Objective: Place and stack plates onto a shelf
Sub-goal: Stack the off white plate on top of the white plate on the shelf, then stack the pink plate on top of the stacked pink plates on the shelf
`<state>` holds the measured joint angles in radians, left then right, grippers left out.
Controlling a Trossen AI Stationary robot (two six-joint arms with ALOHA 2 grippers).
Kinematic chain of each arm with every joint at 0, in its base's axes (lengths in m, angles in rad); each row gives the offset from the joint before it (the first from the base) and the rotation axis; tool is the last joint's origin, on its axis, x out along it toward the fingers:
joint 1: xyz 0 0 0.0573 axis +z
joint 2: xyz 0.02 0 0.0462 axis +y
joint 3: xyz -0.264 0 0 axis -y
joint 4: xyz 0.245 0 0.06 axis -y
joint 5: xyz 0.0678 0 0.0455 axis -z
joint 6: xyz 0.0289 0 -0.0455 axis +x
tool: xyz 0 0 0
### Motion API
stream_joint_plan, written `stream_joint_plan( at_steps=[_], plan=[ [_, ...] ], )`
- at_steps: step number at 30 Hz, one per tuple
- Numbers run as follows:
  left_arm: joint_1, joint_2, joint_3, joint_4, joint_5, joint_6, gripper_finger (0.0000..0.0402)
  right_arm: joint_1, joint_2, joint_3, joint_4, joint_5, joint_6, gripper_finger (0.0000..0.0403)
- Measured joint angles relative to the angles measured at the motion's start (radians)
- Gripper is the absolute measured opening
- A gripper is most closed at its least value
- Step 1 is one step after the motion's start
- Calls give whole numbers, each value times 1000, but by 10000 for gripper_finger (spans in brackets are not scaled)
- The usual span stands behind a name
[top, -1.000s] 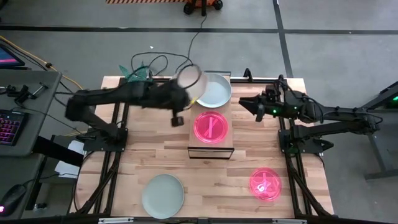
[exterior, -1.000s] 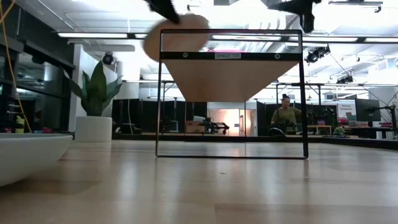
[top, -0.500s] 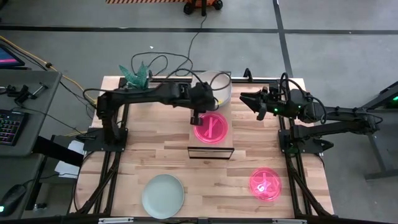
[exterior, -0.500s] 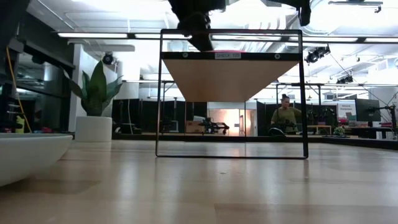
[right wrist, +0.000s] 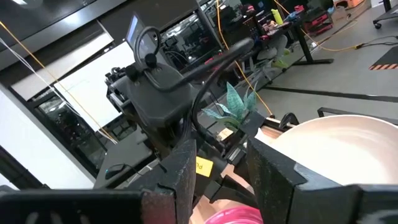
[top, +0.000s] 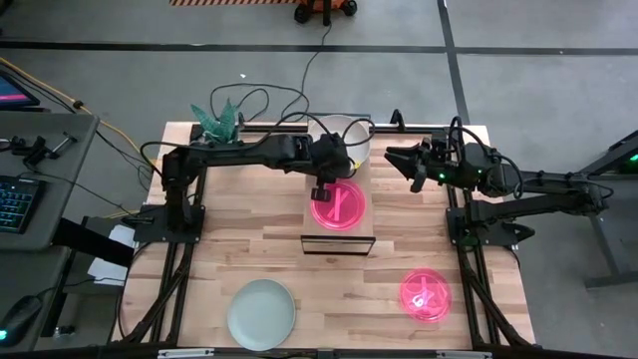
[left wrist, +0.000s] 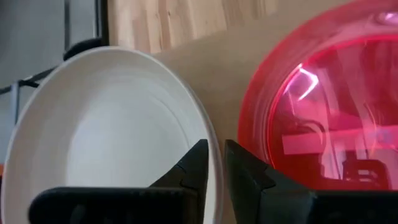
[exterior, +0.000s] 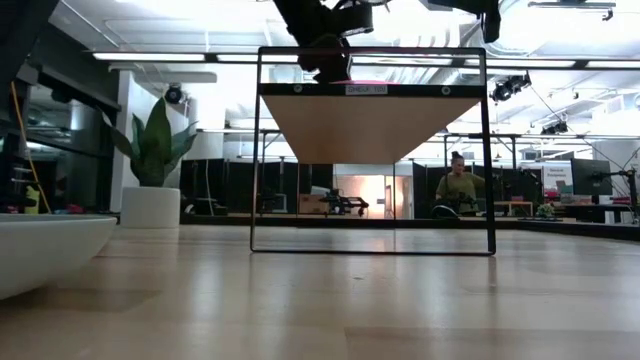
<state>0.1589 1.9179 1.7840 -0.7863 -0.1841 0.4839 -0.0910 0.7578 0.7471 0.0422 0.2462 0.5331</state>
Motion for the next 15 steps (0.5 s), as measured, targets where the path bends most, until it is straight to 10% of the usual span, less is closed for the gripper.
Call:
stream_joint_plan(
  at_steps=[15],
  plan=[
    [2,-134,84,-97,88,-259,142,0,0,0,0,-3,7,126]
  ],
)
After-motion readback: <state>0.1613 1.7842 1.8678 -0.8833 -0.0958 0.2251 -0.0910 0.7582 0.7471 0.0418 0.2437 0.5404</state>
